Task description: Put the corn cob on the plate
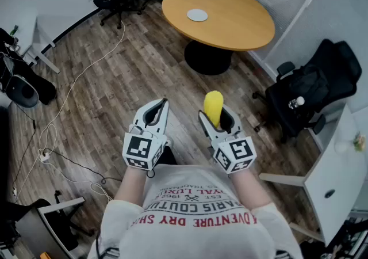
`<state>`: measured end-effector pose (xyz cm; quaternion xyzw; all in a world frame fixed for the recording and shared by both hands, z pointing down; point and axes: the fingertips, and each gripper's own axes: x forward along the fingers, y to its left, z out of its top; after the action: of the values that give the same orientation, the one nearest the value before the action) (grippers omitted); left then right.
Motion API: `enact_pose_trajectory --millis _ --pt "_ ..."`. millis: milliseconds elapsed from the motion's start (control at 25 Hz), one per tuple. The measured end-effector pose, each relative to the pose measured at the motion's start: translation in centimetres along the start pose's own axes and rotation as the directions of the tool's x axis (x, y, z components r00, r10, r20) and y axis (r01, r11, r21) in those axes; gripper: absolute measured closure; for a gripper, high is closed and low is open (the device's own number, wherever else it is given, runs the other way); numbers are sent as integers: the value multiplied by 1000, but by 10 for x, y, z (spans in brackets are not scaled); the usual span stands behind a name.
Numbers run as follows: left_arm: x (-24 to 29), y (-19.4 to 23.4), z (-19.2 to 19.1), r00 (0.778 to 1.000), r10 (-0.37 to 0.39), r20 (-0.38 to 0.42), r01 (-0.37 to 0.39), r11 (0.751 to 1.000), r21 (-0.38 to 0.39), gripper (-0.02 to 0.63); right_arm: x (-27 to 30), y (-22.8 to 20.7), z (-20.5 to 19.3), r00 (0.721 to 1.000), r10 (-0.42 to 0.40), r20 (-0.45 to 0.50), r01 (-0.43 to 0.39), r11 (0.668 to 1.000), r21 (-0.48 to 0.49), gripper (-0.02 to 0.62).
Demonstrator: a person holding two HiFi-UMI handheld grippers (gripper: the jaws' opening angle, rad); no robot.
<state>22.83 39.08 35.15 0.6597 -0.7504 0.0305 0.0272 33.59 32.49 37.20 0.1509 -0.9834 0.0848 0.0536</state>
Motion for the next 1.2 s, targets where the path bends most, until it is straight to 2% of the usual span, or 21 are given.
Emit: enact_pose_trajectory --millis 440,720,960,1200 --pt "-2 7 -4 1000 -7 12 8 999 -31 574 8 1 -7 1000 -12 -15 12 1000 -1 330" --pt "7 15 -18 1000 -4 -4 4 998 -63 574 15 -5 -12 1000 -14 -20 15 999 47 330" --pt "28 43 -11 998 -58 39 62 994 -89 574 49 -11 -10 999 -38 -34 40 998 58 330" --pt "70 90 -6 992 -108 57 112 991 -70 574 105 -24 -6 997 -79 -20 80 995 64 330"
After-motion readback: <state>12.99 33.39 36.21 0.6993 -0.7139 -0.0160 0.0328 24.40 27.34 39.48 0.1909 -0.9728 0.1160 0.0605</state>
